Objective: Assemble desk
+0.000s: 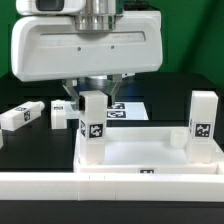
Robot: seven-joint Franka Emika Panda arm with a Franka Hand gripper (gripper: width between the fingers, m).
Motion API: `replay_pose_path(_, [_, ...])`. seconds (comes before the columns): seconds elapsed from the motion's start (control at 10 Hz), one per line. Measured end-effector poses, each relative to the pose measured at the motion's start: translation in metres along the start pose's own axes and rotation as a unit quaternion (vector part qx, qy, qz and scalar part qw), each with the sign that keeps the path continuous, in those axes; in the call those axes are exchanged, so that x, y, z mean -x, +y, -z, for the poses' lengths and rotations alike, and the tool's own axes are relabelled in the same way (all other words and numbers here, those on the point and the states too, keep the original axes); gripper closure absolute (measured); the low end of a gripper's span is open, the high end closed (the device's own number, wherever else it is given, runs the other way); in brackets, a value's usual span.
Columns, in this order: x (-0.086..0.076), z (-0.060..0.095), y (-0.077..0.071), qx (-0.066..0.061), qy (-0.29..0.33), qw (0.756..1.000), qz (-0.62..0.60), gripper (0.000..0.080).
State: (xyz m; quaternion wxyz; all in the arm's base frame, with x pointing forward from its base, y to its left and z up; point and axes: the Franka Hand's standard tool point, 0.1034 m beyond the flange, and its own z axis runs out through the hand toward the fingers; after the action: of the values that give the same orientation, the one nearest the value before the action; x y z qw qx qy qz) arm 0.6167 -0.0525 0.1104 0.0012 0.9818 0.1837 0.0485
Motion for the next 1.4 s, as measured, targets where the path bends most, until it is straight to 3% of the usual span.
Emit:
replay_pose_path(0.4, [0.0035,-0.0002,0.0046,-0.005,0.002,0.999,-0.044,0.0511])
replay_pose_path(0.7, [0.0036,0.0,0.0057,-0.005,0.003,0.978,-0.208,0.0511])
replay_pose_path(0.9, [0.0026,0.0,0.0039,-0.004,0.004,0.954,-0.299,0.0511])
replay_pose_path(1.2, [0.0031,0.0001,0.0048,0.0,0.003,0.887,-0.461,0.0509])
replay_pose_path(1.4, [0.0029,0.0001,0.0045,-0.001,0.003,0.858,-0.514,0.0509])
